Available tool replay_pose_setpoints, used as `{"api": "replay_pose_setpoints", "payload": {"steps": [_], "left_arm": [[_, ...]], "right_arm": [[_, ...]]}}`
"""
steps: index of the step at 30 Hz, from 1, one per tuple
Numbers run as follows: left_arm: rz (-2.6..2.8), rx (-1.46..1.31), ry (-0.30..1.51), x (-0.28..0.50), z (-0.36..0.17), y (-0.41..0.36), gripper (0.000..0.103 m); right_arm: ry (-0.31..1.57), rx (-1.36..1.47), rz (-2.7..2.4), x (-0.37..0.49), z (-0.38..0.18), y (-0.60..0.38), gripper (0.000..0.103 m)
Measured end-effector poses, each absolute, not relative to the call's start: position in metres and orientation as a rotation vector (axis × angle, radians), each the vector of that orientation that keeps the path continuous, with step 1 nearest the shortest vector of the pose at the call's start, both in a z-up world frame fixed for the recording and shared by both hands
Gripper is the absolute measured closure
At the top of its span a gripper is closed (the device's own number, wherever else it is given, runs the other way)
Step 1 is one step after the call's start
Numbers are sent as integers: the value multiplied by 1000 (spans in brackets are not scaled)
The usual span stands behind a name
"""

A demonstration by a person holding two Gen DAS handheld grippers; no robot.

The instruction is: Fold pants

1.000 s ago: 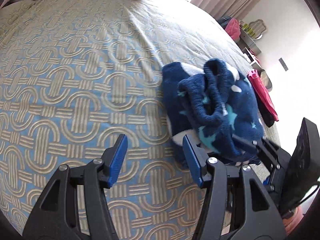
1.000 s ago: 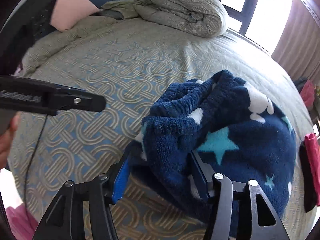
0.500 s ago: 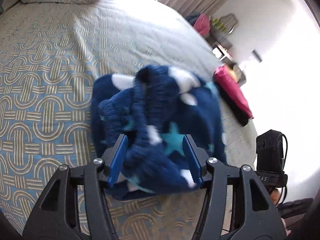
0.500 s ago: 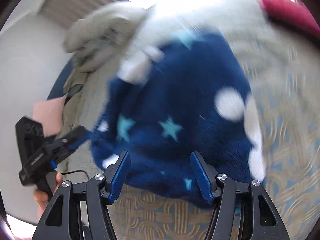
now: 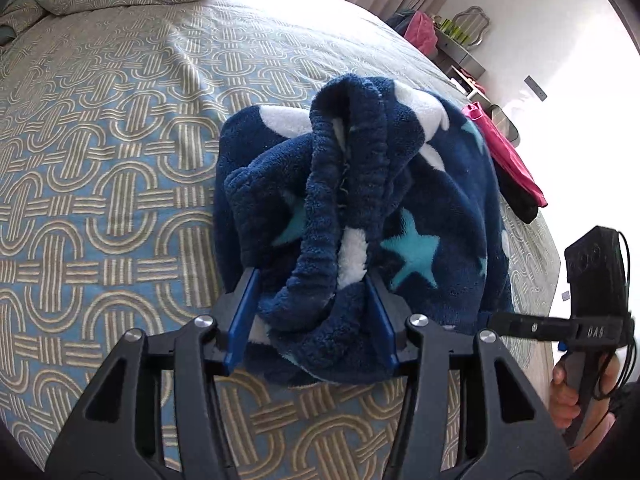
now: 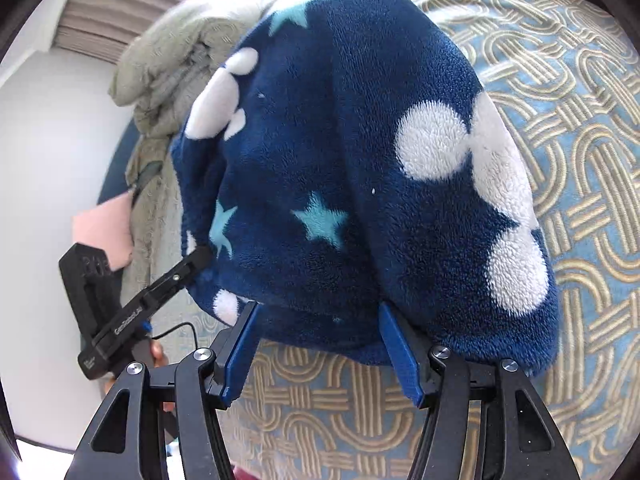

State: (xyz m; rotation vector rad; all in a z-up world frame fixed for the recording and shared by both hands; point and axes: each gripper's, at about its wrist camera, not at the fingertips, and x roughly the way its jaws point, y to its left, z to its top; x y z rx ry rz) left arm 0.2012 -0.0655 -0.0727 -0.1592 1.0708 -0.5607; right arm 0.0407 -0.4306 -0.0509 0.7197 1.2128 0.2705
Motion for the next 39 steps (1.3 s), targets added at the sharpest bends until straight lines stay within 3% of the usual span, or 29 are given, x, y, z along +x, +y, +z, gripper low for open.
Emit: {"api": "replay_pose_setpoints", "payload": {"steps": [3, 11, 13, 15, 17, 22, 26, 35, 38, 39], "left_arm": [[-561, -165, 1062, 197, -71, -62, 50], [-565, -213, 1066, 198, -77, -55, 50], [-565, -222, 1065, 194, -78, -53, 50], [-574, -242, 1070, 192, -82, -49, 50], [-583, -268, 1084, 191, -87, -47, 49], [-587, -324, 1105, 194, -99, -42, 47], [-546, -312, 1093, 195, -103, -41, 47], [-569, -315, 1123, 192, -87, -26, 45], [-535, -294, 1103, 190, -74, -11, 44], [-519, -293, 1097, 190, -71, -5, 44]], "right_arm": [[1242, 638, 261, 62, -26, -423, 42], [1087, 461, 258, 123, 41, -403, 42], [1100, 419, 272, 132, 37, -392, 50], [1122, 359, 306, 139, 32, -375, 74], [1151, 287, 320, 153, 26, -351, 78], [1229, 217, 323, 195, -3, -301, 79], [1281, 218, 269, 221, -62, -294, 80], [1257, 394, 287, 189, -20, -344, 78], [1197, 292, 271, 152, -2, -359, 68], [1180, 277, 267, 139, 1, -367, 59]]}}
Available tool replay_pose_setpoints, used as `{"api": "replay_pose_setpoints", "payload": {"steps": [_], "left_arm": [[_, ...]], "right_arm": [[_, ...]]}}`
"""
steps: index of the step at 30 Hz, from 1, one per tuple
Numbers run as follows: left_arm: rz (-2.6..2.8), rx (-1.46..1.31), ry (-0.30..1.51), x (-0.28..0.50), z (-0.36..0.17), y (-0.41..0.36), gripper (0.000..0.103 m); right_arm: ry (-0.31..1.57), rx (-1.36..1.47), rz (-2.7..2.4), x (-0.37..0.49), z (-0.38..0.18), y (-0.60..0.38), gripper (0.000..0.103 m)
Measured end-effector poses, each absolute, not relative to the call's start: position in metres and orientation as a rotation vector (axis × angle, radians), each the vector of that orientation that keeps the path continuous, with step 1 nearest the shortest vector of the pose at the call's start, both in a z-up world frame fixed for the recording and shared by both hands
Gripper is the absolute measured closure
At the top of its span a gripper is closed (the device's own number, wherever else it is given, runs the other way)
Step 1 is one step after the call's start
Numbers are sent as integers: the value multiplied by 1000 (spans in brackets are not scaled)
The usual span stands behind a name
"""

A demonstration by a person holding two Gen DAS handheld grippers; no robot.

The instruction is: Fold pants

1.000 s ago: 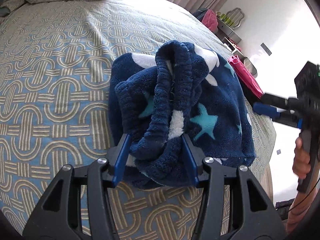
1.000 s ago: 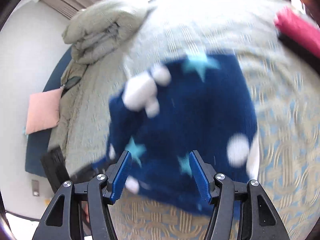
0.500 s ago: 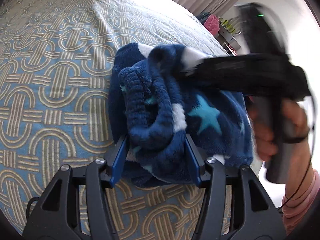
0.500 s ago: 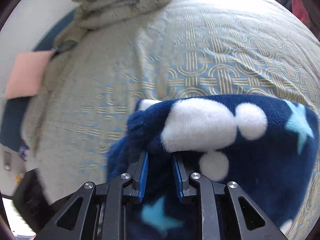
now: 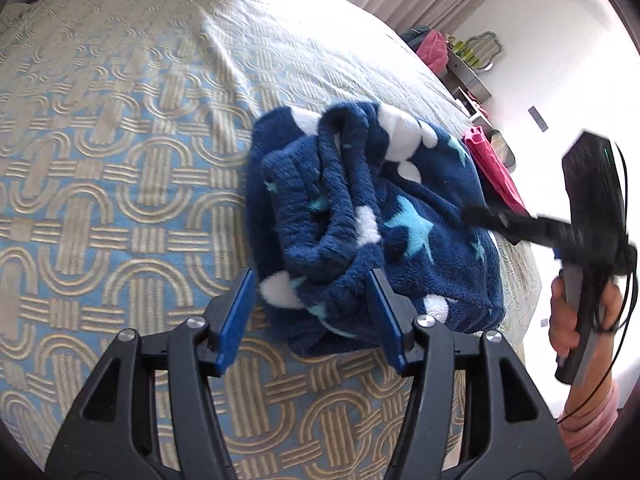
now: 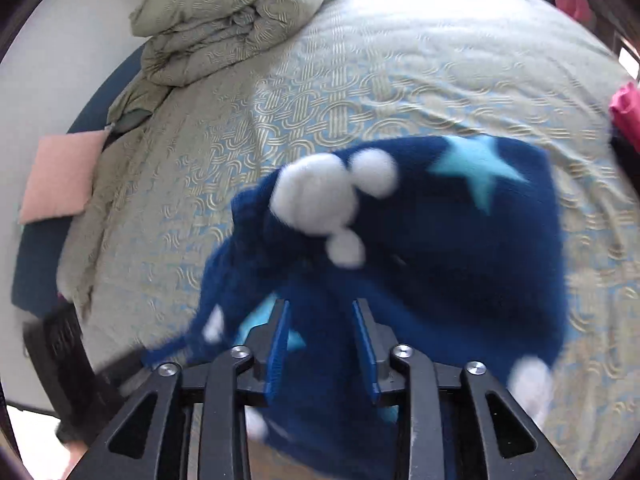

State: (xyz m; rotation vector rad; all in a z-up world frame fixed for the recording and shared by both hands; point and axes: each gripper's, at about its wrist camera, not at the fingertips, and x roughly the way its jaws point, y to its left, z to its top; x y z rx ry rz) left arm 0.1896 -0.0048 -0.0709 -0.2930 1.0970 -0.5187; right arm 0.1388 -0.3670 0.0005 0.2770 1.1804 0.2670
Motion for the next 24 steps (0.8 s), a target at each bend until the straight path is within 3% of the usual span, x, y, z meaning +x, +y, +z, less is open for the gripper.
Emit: {"api": "replay_pose_setpoints", "payload": {"steps": [2, 3, 5, 7, 9, 12, 16, 24], "left_arm": [[-474, -303, 1092, 191, -68, 8, 34], [-450, -315, 1095, 192, -72, 16, 23], [-429, -355, 1119, 198, -75, 24, 21], [-461, -401, 1163, 206, -83, 25, 21], [-497, -434, 1224, 213, -90, 20, 20], [-493, -388, 1259, 216, -90, 0, 20], [-479, -330, 1248, 213, -93, -17, 2], [-515, -445, 1313, 221, -122, -23, 0]], "right_arm": [[1157, 267, 249, 110, -2, -388, 48], [1153, 263, 231, 97, -5, -399, 48], [1130, 303, 233, 72, -8, -424, 48], [1088, 439, 312, 52, -7, -450, 41], [1067, 545, 308, 44, -10, -472, 22], [1064, 589, 229, 42, -17, -498, 21], [1137, 576, 172, 47, -31, -506, 21], [1242, 607, 187, 59, -75, -489, 17]]}}
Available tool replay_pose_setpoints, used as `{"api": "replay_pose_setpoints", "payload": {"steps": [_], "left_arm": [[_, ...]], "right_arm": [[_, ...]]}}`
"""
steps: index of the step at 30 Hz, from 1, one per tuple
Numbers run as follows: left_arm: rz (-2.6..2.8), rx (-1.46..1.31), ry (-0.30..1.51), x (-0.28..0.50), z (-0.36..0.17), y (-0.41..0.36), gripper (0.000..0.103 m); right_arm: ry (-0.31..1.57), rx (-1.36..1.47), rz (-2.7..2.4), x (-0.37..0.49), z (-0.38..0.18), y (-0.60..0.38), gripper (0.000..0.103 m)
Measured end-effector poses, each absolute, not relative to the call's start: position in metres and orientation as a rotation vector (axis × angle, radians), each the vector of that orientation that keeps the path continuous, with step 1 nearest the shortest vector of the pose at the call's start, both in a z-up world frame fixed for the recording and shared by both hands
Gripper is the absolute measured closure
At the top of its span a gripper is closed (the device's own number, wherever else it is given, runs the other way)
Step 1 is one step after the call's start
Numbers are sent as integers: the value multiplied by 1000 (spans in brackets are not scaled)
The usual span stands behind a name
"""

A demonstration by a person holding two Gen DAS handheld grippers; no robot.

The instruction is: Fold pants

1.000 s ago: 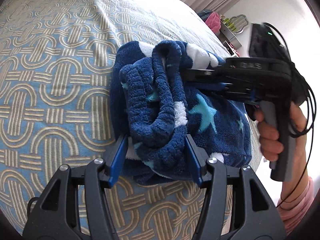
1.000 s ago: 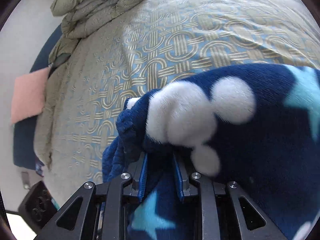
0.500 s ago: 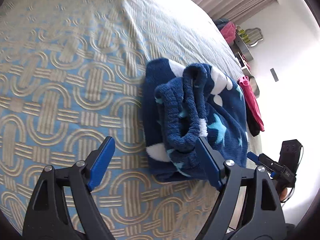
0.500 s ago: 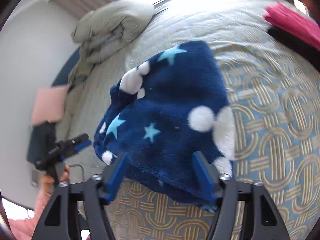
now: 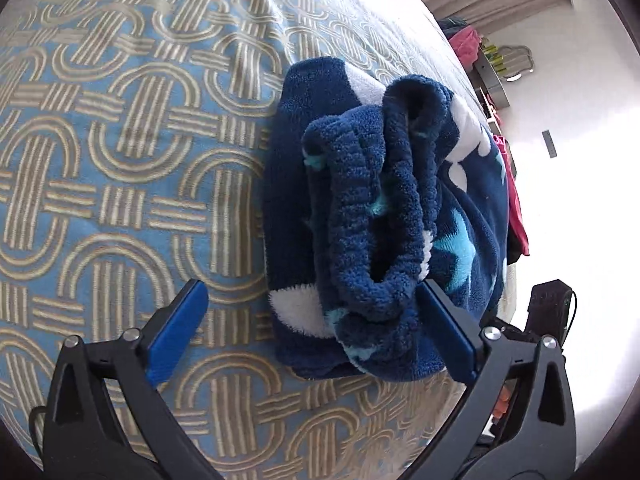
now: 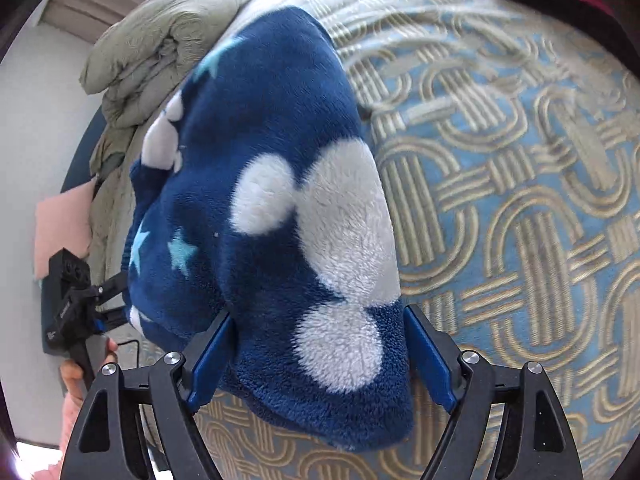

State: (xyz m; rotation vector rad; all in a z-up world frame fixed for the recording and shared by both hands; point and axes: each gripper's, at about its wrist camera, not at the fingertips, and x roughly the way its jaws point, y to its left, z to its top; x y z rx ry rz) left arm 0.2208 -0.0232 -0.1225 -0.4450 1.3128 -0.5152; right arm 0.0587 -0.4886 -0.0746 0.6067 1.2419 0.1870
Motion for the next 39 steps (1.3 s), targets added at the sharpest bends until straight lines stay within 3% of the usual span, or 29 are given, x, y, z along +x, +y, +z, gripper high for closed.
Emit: {"api": "replay_pose_setpoints", "payload": {"steps": [14, 27, 35, 39], "left_arm": [[-511, -227, 1262, 216, -103, -67, 0], [-553, -263, 1225, 224, -82, -80, 1], [-584, -345, 1375, 256, -126, -91, 0], [-601, -391, 1363, 264, -130, -93, 0]], "right_arm": [[1238, 624, 175, 56, -75, -488, 16], [1248, 625, 179, 58, -76, -489, 16], [1236, 615, 190, 59, -77, -488, 14], [1232, 602, 199, 59, -77, -487, 14]]}}
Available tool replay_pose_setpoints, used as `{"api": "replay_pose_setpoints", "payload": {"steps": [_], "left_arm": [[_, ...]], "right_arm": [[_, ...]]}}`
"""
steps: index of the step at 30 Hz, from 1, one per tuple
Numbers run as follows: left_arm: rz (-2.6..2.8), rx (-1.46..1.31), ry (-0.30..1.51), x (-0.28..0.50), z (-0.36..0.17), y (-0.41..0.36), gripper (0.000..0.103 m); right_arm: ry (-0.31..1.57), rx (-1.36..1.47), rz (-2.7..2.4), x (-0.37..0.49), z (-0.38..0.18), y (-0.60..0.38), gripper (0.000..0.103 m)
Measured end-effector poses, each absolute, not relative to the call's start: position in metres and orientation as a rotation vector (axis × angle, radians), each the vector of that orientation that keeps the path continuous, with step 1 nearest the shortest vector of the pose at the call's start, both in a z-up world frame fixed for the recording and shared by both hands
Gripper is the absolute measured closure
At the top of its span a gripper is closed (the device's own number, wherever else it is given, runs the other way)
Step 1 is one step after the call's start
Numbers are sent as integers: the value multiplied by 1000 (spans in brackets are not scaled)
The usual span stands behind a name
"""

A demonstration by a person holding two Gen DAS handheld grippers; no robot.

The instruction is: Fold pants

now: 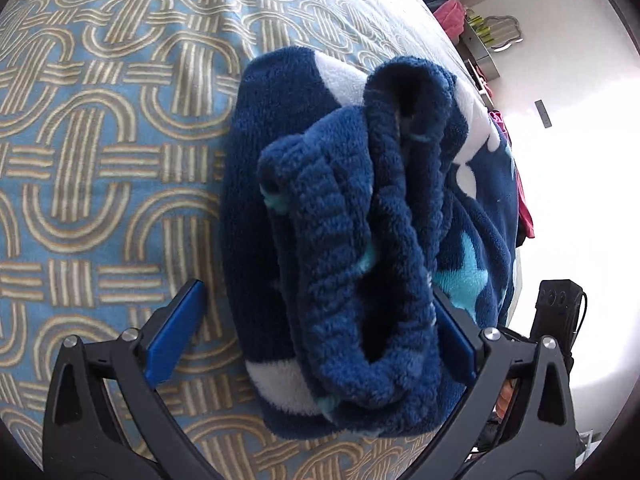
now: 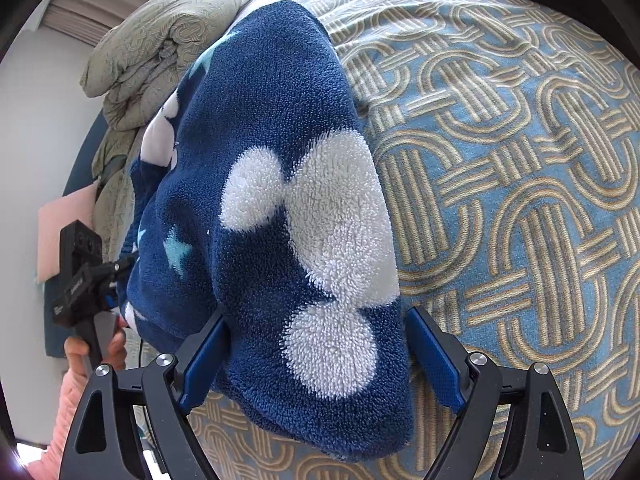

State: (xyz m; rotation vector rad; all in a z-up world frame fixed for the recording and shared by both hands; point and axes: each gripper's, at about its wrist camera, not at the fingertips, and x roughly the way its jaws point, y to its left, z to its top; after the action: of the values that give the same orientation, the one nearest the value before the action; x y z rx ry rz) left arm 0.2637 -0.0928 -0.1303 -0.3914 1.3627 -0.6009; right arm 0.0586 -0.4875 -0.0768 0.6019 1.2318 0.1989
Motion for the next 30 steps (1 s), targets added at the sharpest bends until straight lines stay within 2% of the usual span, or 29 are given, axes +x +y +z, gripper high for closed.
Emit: {"api": "replay_pose_setpoints", "payload": {"steps": [10, 19, 20, 21, 22, 23, 24, 26, 30], "left_arm": [[-609, -389, 1391, 270, -131, -82, 0], [-634, -370, 1357, 274, -133, -91, 0], [-645, -366, 1345, 273, -131, -93, 2], [-671, -360, 1326, 272, -129, -97, 17], [-705, -350, 1309, 270, -126, -103, 29], [-697, -327, 1283, 268, -121, -106, 33], [-693, -302, 1257, 265, -115, -110, 45], [-669, -235, 1215, 259, -101, -116, 53], [-649, -105, 1110, 248, -68, -133, 55]], "right_arm": [[1161, 530, 242, 91, -46, -496, 14], [1221, 640, 312, 143, -84, -487, 14], [1216, 657, 312, 144, -86, -488, 14], [1216, 665, 313, 145, -87, -488, 14], [1220, 665, 307, 146, -87, -488, 16], [1222, 647, 288, 146, -85, -488, 30], [1218, 643, 287, 144, -82, -487, 49], [1196, 694, 284, 137, -71, -491, 64], [1114, 672, 303, 124, -40, -487, 67]]}}
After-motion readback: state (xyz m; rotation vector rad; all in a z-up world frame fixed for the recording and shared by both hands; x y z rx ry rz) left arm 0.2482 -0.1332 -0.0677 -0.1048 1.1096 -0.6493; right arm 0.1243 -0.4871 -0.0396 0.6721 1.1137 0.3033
